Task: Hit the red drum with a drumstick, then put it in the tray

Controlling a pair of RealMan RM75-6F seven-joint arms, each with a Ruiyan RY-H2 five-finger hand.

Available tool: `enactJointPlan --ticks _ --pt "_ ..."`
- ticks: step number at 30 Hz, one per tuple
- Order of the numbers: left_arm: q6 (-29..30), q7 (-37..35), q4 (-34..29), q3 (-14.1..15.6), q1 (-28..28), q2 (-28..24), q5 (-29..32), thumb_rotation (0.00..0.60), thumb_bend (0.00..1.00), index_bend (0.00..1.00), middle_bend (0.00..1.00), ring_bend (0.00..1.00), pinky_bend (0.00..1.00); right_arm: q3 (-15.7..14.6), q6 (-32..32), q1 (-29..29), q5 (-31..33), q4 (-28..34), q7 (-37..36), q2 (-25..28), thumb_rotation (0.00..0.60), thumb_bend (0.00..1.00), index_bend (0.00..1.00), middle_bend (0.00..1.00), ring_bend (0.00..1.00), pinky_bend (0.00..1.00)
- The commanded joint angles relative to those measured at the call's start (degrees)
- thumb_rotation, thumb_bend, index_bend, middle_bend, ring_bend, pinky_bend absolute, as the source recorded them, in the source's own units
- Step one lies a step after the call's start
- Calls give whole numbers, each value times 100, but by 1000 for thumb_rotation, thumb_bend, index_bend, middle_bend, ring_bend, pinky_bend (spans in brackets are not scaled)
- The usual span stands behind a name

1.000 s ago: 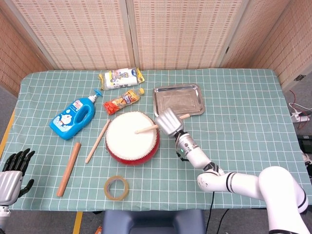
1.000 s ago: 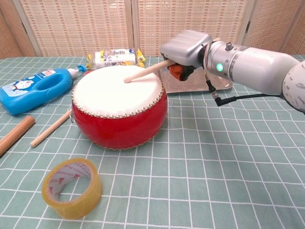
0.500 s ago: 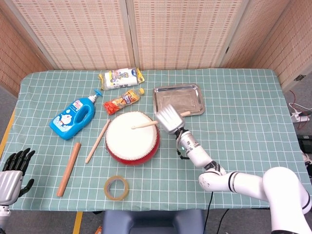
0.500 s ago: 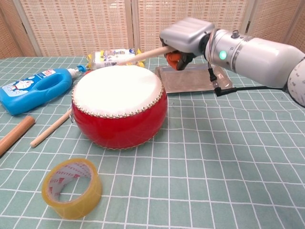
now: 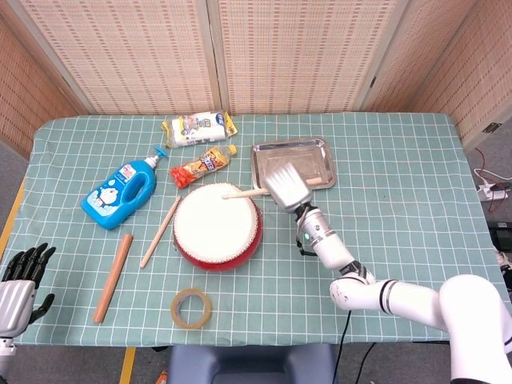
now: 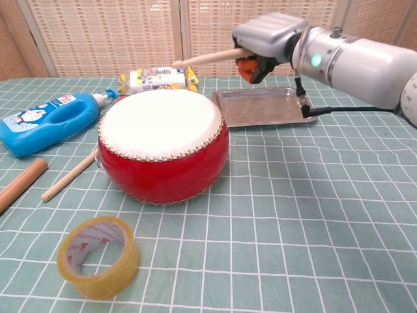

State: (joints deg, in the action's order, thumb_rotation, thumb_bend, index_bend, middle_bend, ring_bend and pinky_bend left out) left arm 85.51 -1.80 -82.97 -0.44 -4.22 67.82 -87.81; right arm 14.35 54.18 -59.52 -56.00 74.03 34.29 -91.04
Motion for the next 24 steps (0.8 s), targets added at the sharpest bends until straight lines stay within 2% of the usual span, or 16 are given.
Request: enactJointPlan --ticks 1,6,11,16,20,24 --pt "12 24 -30 9 6 -5 -15 600 279 0 0 0 0 158 -243 181 268 -322 -541 89 600 718 1000 1000 1000 1000" --pt "33 76 -86 16 31 -33 -2 600 278 0 0 0 0 220 -668 189 326 -1397 -1274 -323 600 718 1000 1000 1000 1000" --pt "21 122 -138 15 47 -63 36 600 278 0 0 0 0 288 -1221 24 134 -2891 -2147 -979 600 701 1000 999 997 1000" --pt "-21 174 -180 13 45 -76 76 600 277 0 0 0 0 312 -1818 -233 -136 -4140 -2879 -1526 600 624 1000 928 896 1000" --pt "-35 207 -210 7 50 -90 104 600 277 0 0 0 0 384 -2102 -425 -316 -4819 -3436 -1833 600 575 949 868 824 992" --pt "-38 221 -222 3 53 -96 119 600 278 0 0 0 0 396 -2212 -502 -408 -5039 -3656 -1921 600 526 850 787 734 908"
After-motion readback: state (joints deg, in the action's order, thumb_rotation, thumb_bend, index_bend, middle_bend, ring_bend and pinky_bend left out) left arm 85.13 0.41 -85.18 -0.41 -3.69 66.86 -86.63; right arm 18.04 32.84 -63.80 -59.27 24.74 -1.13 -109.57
